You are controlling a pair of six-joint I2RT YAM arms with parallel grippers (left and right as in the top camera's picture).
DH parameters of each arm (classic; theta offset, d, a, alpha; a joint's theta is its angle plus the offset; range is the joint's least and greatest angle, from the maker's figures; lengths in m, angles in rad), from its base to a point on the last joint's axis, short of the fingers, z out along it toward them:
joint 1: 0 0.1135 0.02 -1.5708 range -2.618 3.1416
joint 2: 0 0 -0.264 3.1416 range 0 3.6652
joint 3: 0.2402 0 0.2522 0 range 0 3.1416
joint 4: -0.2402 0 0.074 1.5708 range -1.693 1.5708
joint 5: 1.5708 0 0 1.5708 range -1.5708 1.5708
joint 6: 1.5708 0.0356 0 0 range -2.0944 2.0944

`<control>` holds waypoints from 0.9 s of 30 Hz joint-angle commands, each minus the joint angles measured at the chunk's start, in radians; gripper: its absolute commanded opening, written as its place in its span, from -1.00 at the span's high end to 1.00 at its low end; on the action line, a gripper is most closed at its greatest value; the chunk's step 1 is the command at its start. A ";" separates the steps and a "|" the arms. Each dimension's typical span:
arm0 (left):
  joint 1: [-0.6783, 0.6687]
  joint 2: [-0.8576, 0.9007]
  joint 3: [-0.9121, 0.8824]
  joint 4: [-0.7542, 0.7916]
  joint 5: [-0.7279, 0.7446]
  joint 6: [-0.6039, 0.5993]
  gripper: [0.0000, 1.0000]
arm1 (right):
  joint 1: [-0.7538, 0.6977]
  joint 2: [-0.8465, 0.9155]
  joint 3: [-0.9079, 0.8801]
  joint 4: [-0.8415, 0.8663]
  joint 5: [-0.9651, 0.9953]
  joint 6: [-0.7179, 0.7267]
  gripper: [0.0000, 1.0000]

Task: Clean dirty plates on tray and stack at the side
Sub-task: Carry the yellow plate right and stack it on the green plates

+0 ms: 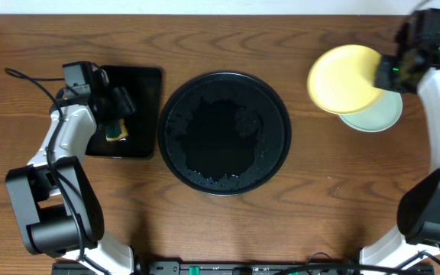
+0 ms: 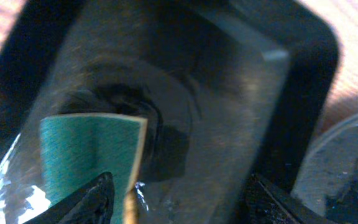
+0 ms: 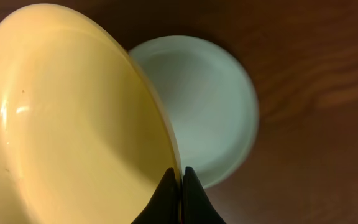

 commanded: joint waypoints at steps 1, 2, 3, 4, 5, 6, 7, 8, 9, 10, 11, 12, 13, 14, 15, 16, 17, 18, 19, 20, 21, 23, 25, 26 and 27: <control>-0.023 -0.006 -0.003 0.020 0.021 0.015 -0.52 | -0.058 -0.018 0.012 -0.003 -0.030 0.016 0.98; -0.026 -0.006 -0.003 0.030 0.021 0.015 -0.57 | -0.076 -0.018 0.012 -0.005 -0.031 0.016 0.98; -0.027 -0.006 -0.003 0.035 0.021 0.015 -0.59 | -0.093 -0.018 0.012 -0.009 -0.030 0.016 0.98; -0.027 -0.006 -0.003 0.042 0.021 0.014 -0.59 | -0.107 -0.018 0.011 -0.016 -0.030 0.016 0.98; -0.027 -0.006 -0.003 0.047 0.021 0.014 -0.60 | -0.121 -0.018 0.011 -0.020 -0.030 0.016 0.98; -0.027 -0.006 -0.003 0.049 0.021 0.014 -0.60 | -0.130 -0.018 0.009 -0.021 -0.030 0.016 0.98; -0.027 -0.006 -0.003 0.050 0.021 0.014 -0.61 | -0.140 -0.018 0.007 -0.019 -0.029 0.016 0.97; -0.027 -0.006 -0.003 0.051 0.021 0.014 -0.61 | -0.149 -0.018 0.005 -0.013 -0.029 0.016 0.96; -0.027 -0.006 -0.003 0.051 0.021 0.014 -0.61 | -0.159 -0.018 0.002 -0.005 -0.029 0.016 0.95; -0.027 -0.006 -0.003 0.051 0.021 0.014 -0.62 | -0.168 -0.018 -0.002 0.002 -0.029 0.016 0.88; -0.027 -0.006 -0.003 0.051 0.021 0.014 -0.62 | -0.175 -0.018 -0.002 0.003 -0.029 0.016 0.66; -0.027 -0.007 -0.003 0.051 0.022 0.014 -0.62 | -0.180 -0.018 -0.002 0.002 -0.029 0.016 0.52; -0.027 -0.010 -0.003 0.052 0.022 0.014 -0.62 | -0.185 -0.018 -0.002 0.002 -0.030 0.016 0.36; -0.027 -0.015 -0.003 0.056 0.022 0.014 -0.63 | -0.187 -0.018 -0.002 0.002 -0.031 0.016 0.15; -0.027 -0.023 -0.003 0.061 0.022 0.014 -0.63 | -0.187 -0.018 -0.002 0.003 -0.030 0.016 0.01; -0.027 -0.033 -0.003 0.070 0.022 0.014 -0.63 | -0.186 -0.018 -0.002 0.004 -0.034 0.016 -0.10; -0.027 -0.046 -0.003 0.081 0.022 0.014 -0.63 | -0.183 -0.018 -0.002 0.004 -0.051 0.014 -0.20; -0.027 -0.062 -0.003 0.091 0.022 0.014 -0.63 | -0.182 -0.018 -0.002 0.005 -0.092 -0.003 -0.26; -0.027 -0.084 -0.003 0.102 0.022 0.014 -0.63 | -0.179 -0.018 -0.002 0.005 -0.143 -0.029 -0.29; -0.027 -0.105 -0.003 0.106 0.022 0.014 -0.63 | -0.177 -0.018 -0.002 0.005 -0.202 -0.055 -0.34; -0.027 -0.128 -0.003 0.108 0.022 0.013 -0.63 | -0.175 -0.018 -0.002 0.005 -0.265 -0.079 -0.39; -0.027 -0.174 -0.003 0.108 0.021 0.007 -0.63 | -0.169 -0.018 -0.002 0.000 -0.425 -0.126 -0.47; -0.027 -0.203 -0.003 0.108 0.021 0.007 -0.64 | -0.157 -0.018 -0.002 -0.008 -0.541 -0.150 -0.55; -0.027 -0.216 -0.003 0.108 0.021 0.007 -0.64 | -0.146 -0.018 -0.002 -0.016 -0.576 -0.150 -0.61; -0.027 -0.223 -0.003 0.108 0.021 0.007 -0.64 | -0.136 -0.018 -0.002 -0.023 -0.586 -0.150 -0.64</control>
